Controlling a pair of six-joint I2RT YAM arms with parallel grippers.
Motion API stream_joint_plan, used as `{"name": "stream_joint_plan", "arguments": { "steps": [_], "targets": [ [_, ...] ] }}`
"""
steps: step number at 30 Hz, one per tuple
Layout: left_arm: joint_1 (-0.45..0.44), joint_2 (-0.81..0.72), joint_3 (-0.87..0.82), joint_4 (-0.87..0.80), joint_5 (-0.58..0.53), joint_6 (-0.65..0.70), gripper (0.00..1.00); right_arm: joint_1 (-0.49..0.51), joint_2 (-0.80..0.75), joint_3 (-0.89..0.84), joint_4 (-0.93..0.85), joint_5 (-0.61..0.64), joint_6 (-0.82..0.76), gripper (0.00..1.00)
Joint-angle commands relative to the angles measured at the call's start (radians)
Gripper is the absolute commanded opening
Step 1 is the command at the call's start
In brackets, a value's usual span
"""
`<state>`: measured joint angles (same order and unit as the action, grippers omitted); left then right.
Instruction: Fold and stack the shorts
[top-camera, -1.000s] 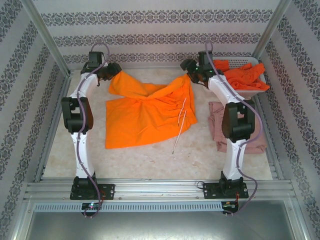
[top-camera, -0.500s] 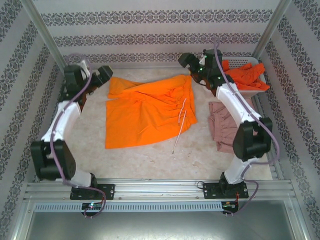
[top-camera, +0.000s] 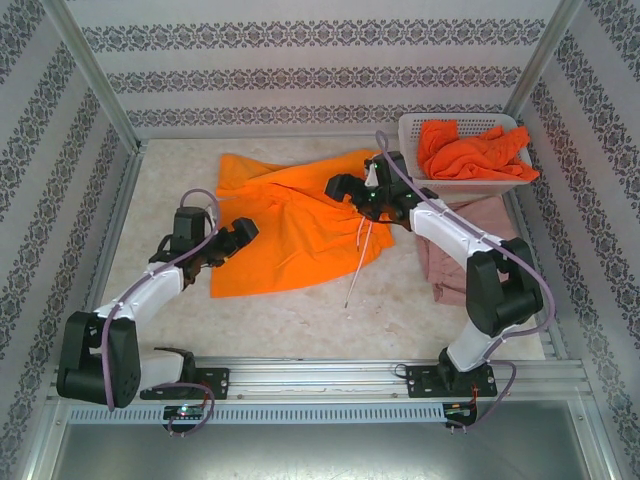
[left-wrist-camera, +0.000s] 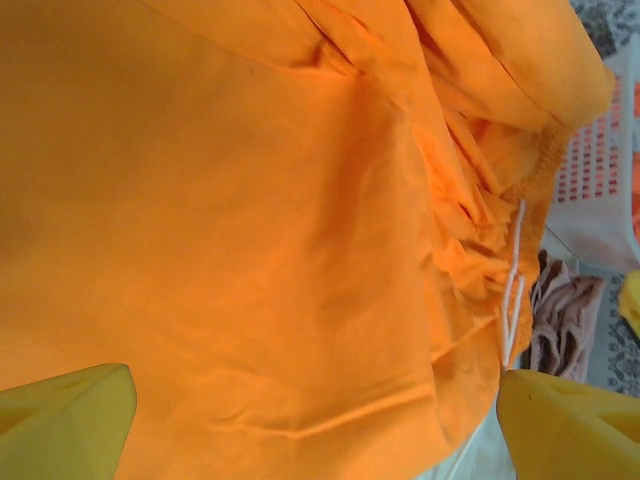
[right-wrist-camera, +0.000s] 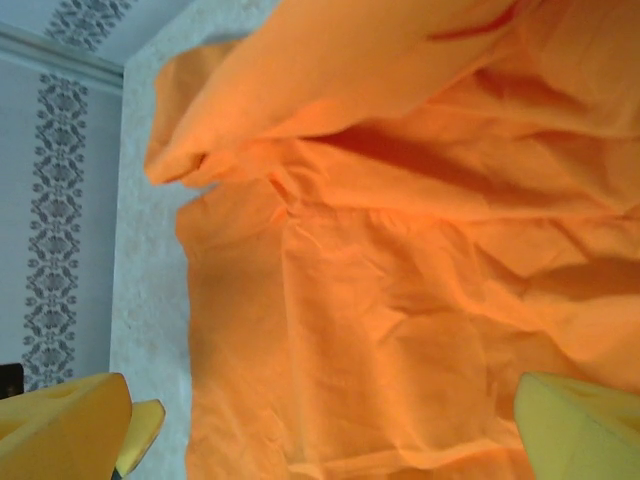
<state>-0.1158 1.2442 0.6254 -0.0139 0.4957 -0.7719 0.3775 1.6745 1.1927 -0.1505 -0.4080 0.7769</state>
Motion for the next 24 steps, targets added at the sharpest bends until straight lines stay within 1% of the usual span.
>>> {"name": "stream_joint_plan", "arguments": {
  "steps": [1,4,6,9,12,16,19,24],
  "targets": [
    [-0.031,-0.021,-0.027,-0.021,-0.037,-0.023,0.93,0.005,-0.019,-0.054,-0.007,0.000,-0.023,0.98],
    [-0.034,-0.057,-0.039,-0.127,-0.089,-0.035,0.91,0.006,-0.041,-0.100,-0.011,0.004,-0.022,0.98],
    [-0.035,-0.129,-0.041,-0.227,-0.161,-0.048,0.89,0.003,-0.069,-0.135,-0.016,0.026,-0.025,0.98],
    [-0.037,-0.279,-0.089,-0.333,-0.283,-0.094,0.91,-0.014,-0.118,-0.191,-0.015,0.059,-0.024,0.98],
    [-0.038,-0.366,-0.109,-0.460,-0.356,-0.119,0.90,-0.040,-0.160,-0.237,-0.008,0.069,-0.016,0.98],
    [-0.037,-0.383,-0.118,-0.558,-0.370,-0.164,0.84,-0.075,-0.207,-0.276,-0.013,0.066,-0.015,0.98],
    [-0.038,-0.377,-0.139,-0.564,-0.369,-0.180,0.79,-0.099,-0.248,-0.308,-0.017,0.071,-0.016,0.98],
    [-0.038,-0.299,-0.133,-0.570,-0.391,-0.140,0.71,-0.149,-0.309,-0.358,-0.024,0.065,-0.021,0.98]
  ]
}}
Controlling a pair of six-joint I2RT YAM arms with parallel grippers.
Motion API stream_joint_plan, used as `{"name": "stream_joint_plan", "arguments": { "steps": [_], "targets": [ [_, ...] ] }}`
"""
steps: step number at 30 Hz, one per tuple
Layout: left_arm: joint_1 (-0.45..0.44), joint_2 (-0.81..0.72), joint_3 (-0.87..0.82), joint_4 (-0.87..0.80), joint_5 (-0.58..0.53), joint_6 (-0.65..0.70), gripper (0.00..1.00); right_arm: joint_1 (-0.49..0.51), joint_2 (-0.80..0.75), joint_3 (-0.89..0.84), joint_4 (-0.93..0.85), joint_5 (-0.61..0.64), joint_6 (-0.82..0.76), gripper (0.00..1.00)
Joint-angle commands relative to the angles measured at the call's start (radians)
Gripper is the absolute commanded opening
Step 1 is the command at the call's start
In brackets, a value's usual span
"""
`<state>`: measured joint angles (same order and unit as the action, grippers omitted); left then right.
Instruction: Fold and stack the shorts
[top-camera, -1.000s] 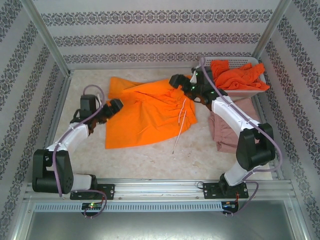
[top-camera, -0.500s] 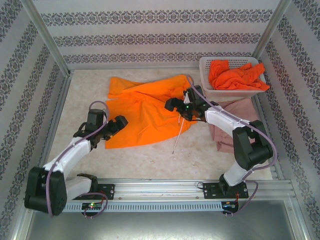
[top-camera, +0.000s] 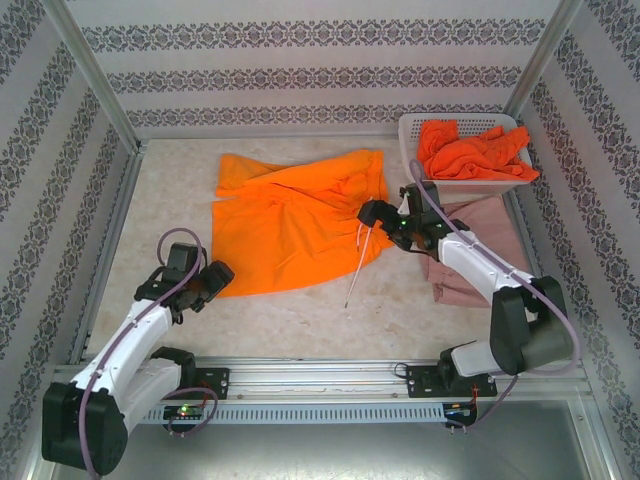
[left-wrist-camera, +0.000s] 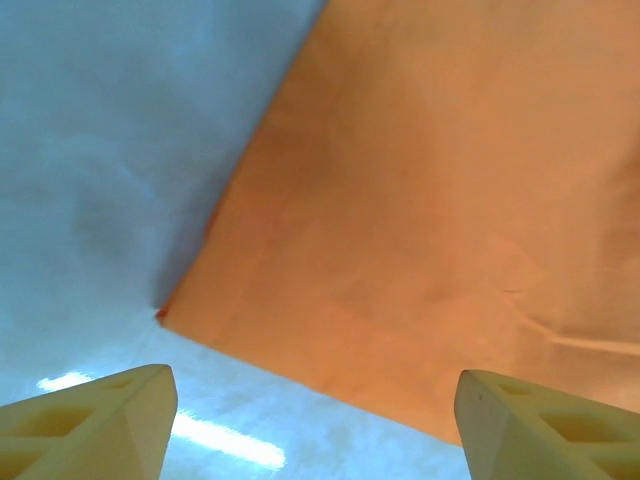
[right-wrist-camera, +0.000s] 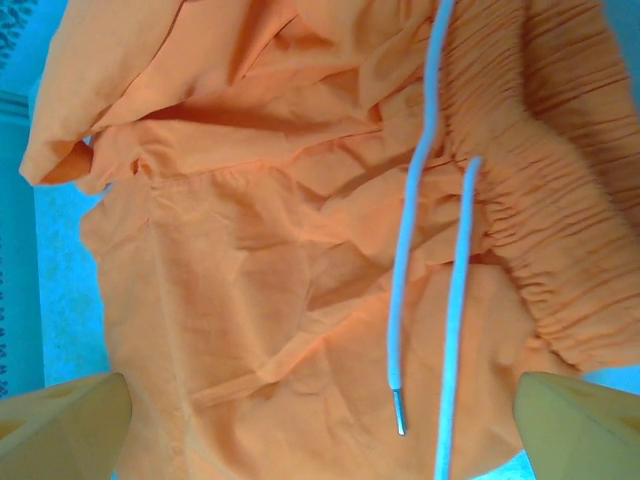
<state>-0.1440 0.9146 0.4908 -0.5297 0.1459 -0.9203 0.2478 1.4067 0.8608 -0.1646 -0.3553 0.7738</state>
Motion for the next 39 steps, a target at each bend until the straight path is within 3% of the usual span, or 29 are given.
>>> {"name": "stream_joint_plan", "arguments": {
  "steps": [1,10,15,22,28,33,39],
  "targets": [
    [-0.009,0.044,0.001,-0.047,-0.046,0.014,0.70,-0.027,-0.053,-0.033,-0.010,0.012,-0.020,0.98],
    [-0.009,0.176,-0.020,0.096,-0.074,0.039,0.61,-0.068,-0.109,-0.094,-0.009,0.012,-0.024,0.98],
    [-0.009,0.257,-0.018,0.193,-0.033,0.038,0.51,-0.073,-0.096,-0.098,-0.004,0.009,-0.024,0.98],
    [-0.009,0.327,0.014,0.222,-0.022,0.060,0.24,-0.078,-0.064,-0.097,-0.005,0.011,-0.033,0.98],
    [-0.009,0.265,0.061,0.181,-0.035,0.066,0.03,-0.097,-0.035,-0.110,-0.012,0.064,-0.023,0.97],
    [-0.009,0.208,0.086,0.178,-0.030,0.061,0.00,-0.107,0.032,-0.092,-0.005,0.078,-0.002,0.90],
    [-0.009,0.201,0.076,0.209,-0.014,0.046,0.00,-0.109,0.125,-0.065,0.022,0.087,0.048,0.68]
  ]
}}
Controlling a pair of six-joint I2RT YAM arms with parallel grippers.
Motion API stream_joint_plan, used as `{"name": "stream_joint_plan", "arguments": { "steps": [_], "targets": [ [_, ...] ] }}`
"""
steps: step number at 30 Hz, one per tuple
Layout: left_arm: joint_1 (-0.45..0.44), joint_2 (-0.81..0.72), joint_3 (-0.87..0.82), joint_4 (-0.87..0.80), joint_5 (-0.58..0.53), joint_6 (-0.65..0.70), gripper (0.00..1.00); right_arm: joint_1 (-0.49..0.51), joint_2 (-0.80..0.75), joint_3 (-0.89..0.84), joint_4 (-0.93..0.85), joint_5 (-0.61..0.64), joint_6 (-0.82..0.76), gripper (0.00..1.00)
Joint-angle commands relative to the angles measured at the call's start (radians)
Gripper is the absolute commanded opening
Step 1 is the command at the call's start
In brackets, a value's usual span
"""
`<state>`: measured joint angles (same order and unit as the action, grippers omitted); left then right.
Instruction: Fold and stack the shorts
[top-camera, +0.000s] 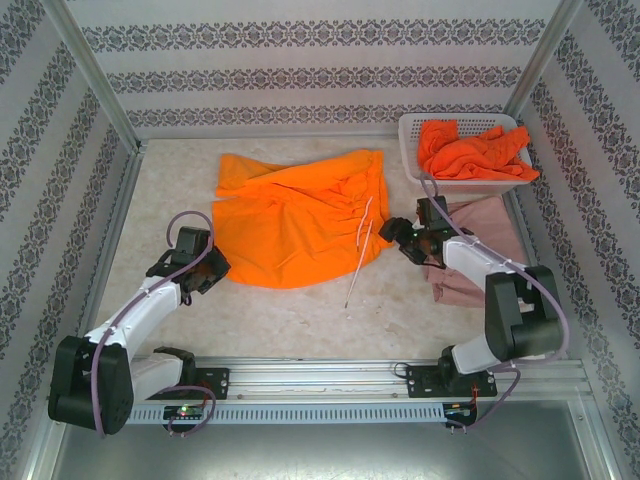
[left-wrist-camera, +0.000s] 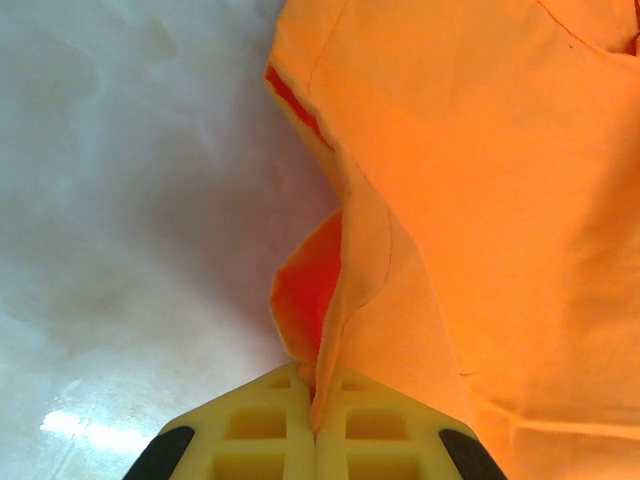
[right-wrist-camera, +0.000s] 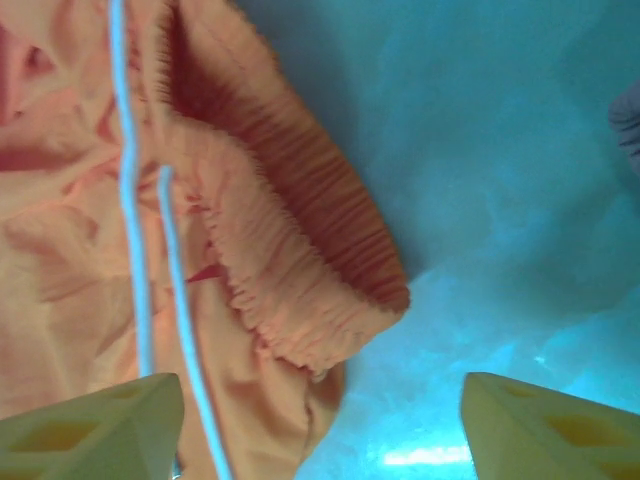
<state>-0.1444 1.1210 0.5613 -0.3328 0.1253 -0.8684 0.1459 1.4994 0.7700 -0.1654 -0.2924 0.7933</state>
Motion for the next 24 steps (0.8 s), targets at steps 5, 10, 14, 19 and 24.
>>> {"name": "stream_joint_plan", "arguments": {
  "steps": [5,10,14,19,24],
  "targets": [
    [-0.009,0.016,-0.012,0.048,0.028,-0.025,0.00,-0.006,0.082,0.043,0.040,0.011,0.065,0.62],
    [-0.009,0.030,-0.019,0.066,0.035,-0.027,0.00,-0.005,0.108,0.045,0.052,0.032,0.083,0.55],
    [-0.008,0.029,-0.020,0.067,0.033,-0.025,0.00,-0.005,0.122,0.045,0.084,0.018,0.104,0.51],
    [-0.009,0.028,-0.027,0.079,0.035,-0.024,0.00,-0.001,0.133,0.056,0.092,0.007,0.115,0.48],
    [-0.009,0.034,-0.035,0.099,0.040,-0.031,0.00,0.004,0.160,0.067,0.094,0.004,0.120,0.46]
  ]
}}
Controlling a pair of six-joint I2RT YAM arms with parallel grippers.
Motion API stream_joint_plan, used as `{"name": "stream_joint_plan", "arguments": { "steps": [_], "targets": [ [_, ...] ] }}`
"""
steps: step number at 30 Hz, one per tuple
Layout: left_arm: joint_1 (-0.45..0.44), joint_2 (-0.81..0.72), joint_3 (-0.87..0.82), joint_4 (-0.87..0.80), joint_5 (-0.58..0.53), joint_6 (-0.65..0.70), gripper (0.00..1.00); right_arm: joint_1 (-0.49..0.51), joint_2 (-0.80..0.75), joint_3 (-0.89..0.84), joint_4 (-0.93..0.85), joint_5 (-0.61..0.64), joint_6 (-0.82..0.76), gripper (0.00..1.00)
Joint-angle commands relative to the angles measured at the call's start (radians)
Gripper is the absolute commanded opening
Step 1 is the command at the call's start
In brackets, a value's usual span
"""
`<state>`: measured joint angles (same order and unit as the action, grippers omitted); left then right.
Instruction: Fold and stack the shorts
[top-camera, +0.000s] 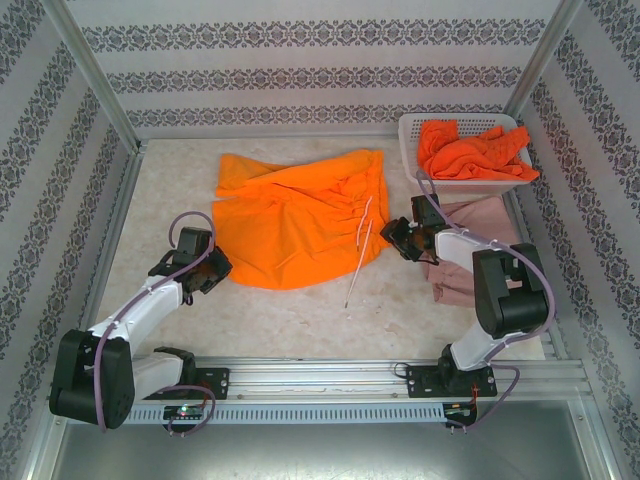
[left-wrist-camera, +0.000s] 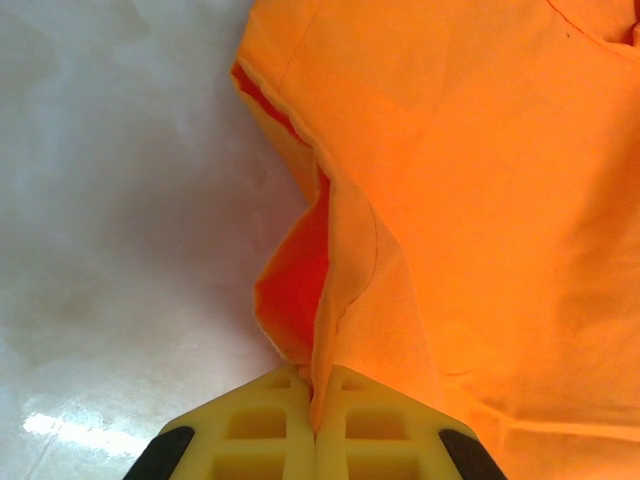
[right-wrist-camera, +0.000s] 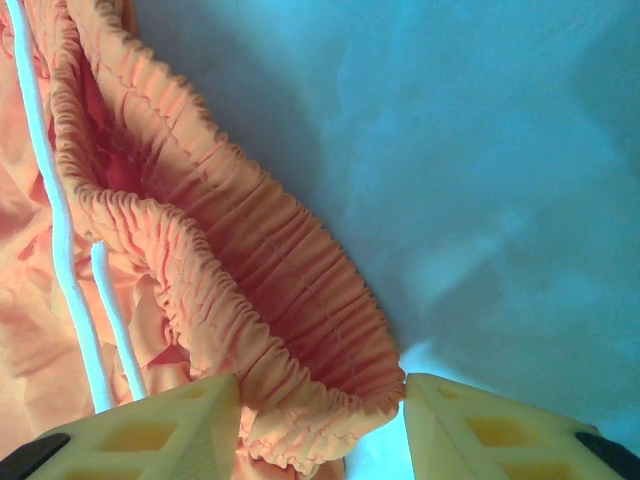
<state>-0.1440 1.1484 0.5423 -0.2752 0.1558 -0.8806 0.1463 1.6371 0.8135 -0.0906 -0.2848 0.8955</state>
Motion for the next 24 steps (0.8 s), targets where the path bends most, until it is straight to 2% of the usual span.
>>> {"name": "stream_joint_plan", "arguments": {
  "steps": [1,7,13,17,24],
  "targets": [
    [-0.009,0.008,-0.016,0.045,0.011,-0.018,0.00,0.004,0.028,0.025,0.024,-0.006,0.022,0.44],
    [-0.009,0.022,-0.014,0.067,0.019,-0.023,0.00,0.016,0.050,0.045,0.028,-0.015,0.022,0.35],
    [-0.009,0.041,-0.003,0.083,0.026,-0.021,0.00,0.018,0.062,0.058,0.014,-0.004,0.005,0.12],
    [-0.008,0.029,0.026,0.063,0.015,-0.004,0.00,0.012,0.038,0.069,0.008,0.002,-0.002,0.01],
    [0.053,-0.032,0.191,-0.044,0.012,0.054,0.00,0.008,-0.112,0.162,-0.050,-0.007,-0.033,0.00]
  ]
}}
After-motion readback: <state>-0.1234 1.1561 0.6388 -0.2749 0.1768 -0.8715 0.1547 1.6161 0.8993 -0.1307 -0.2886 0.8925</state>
